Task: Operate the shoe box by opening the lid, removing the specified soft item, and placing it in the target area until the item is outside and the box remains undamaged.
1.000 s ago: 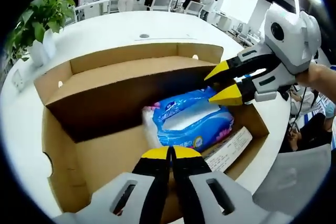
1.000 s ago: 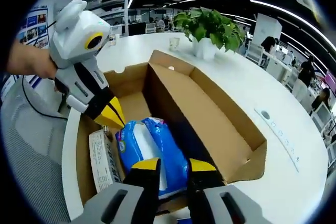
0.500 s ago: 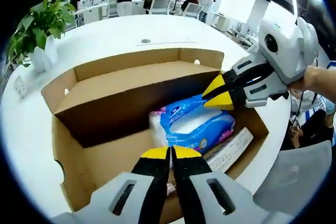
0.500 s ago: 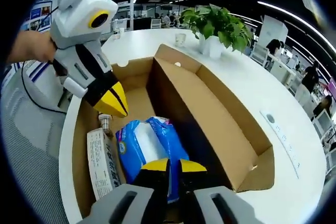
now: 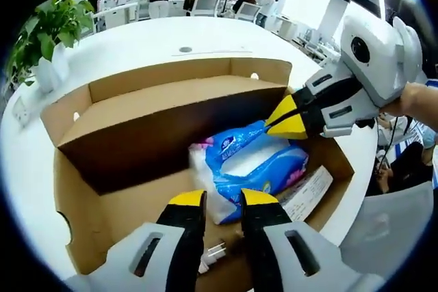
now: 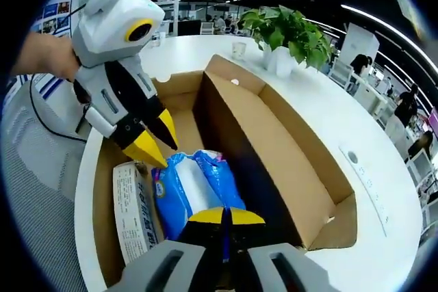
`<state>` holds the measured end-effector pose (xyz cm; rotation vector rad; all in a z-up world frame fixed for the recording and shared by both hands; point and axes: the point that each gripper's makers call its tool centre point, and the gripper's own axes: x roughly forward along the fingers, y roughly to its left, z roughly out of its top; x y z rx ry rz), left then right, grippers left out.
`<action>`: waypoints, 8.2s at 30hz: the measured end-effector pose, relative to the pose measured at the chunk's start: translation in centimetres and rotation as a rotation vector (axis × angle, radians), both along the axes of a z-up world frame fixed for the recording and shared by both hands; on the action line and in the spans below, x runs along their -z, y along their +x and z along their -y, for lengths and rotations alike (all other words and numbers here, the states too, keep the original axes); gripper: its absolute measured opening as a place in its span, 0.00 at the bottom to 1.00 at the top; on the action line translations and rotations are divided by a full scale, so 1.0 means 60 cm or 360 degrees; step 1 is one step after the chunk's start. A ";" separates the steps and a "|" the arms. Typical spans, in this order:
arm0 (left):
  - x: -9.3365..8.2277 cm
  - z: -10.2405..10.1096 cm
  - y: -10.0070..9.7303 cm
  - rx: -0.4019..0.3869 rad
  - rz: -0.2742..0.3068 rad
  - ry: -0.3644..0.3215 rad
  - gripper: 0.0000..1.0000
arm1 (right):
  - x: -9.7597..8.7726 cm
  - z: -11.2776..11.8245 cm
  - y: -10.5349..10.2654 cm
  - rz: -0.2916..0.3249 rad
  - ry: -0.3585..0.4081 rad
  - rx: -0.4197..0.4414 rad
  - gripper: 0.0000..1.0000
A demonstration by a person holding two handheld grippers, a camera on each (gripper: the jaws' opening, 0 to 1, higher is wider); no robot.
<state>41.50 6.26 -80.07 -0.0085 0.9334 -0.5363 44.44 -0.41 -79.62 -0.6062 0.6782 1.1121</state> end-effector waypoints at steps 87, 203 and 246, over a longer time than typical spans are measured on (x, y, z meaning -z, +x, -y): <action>-0.128 -0.019 0.001 -0.0100 0.0224 -0.0046 0.00 | -0.152 -0.008 0.000 0.0203 0.0133 -0.0049 0.00; -0.195 0.410 0.041 0.0269 0.0285 -0.0419 0.00 | -0.182 0.425 0.042 0.0275 -0.0051 0.0340 0.00; -0.102 0.561 0.057 0.0319 0.0056 -0.0603 0.00 | -0.108 0.562 0.067 0.0300 -0.0178 0.0495 0.00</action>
